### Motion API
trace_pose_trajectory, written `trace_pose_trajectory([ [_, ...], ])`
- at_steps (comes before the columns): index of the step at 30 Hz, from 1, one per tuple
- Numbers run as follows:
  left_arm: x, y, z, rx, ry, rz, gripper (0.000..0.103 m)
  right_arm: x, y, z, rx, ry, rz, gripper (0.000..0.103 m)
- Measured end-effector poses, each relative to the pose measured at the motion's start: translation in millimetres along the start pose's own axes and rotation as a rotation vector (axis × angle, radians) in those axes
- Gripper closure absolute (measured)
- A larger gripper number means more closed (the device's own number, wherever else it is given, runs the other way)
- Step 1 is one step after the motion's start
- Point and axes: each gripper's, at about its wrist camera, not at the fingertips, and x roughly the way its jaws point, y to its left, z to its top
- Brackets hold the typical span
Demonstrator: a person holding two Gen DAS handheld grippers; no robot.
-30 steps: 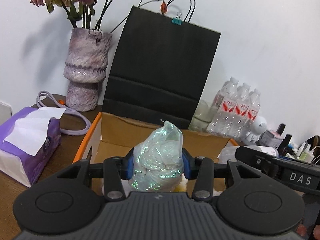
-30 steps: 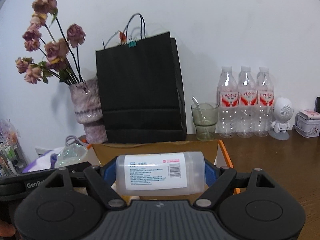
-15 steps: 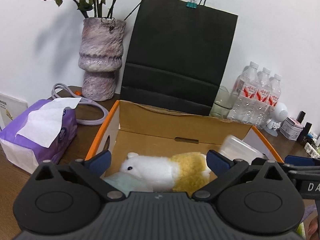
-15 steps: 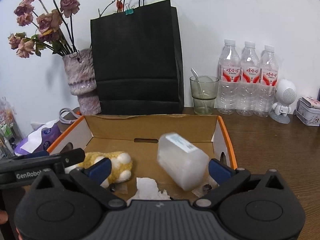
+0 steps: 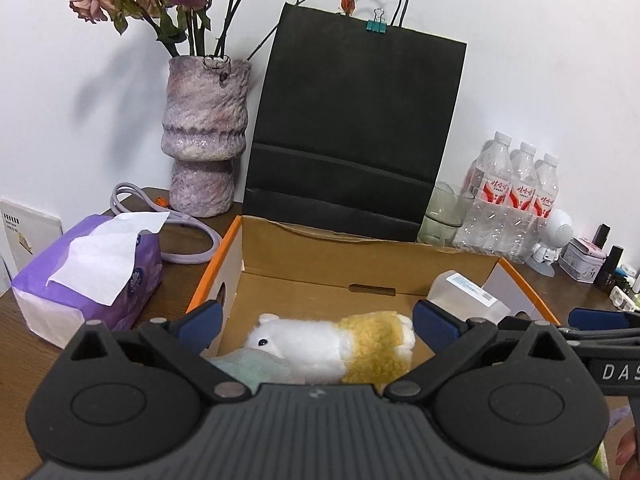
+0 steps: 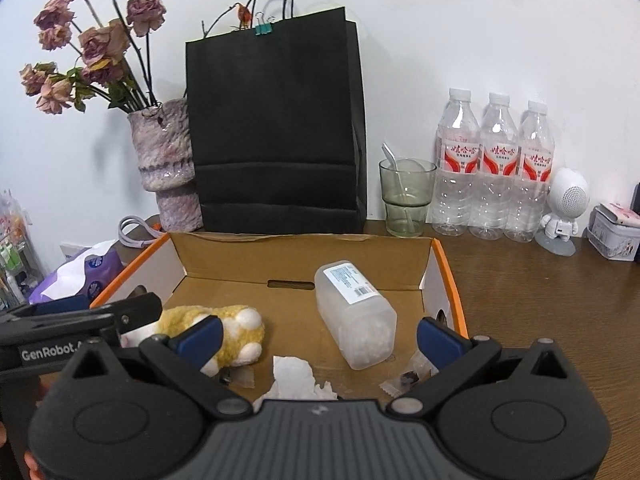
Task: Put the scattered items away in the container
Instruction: 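Carry the bag and white container into the box and open both grippers, then grasp the blue-white crumpled wrapper with the left gripper while the right gripper grasps the black packet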
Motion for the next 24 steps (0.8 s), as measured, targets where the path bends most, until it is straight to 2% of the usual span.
trace_pose_trajectory([
  [10,-37.1,-1.8,-3.7,0.018,-0.018,-0.001,0.0,-31.2,9.0,-9.0,-0.003,-0.015,0.008,0.0],
  [19,-91.2,-7.3,-11.7,0.052,-0.052,-0.015,0.0,-83.3,16.2,-21.3,-0.002,-0.054,0.017,0.0],
  [24,-113.8,-8.6,-22.3,0.081,-0.045,-0.034,0.0,-108.7,19.2,-35.2,-0.017,-0.053,0.008,0.0],
])
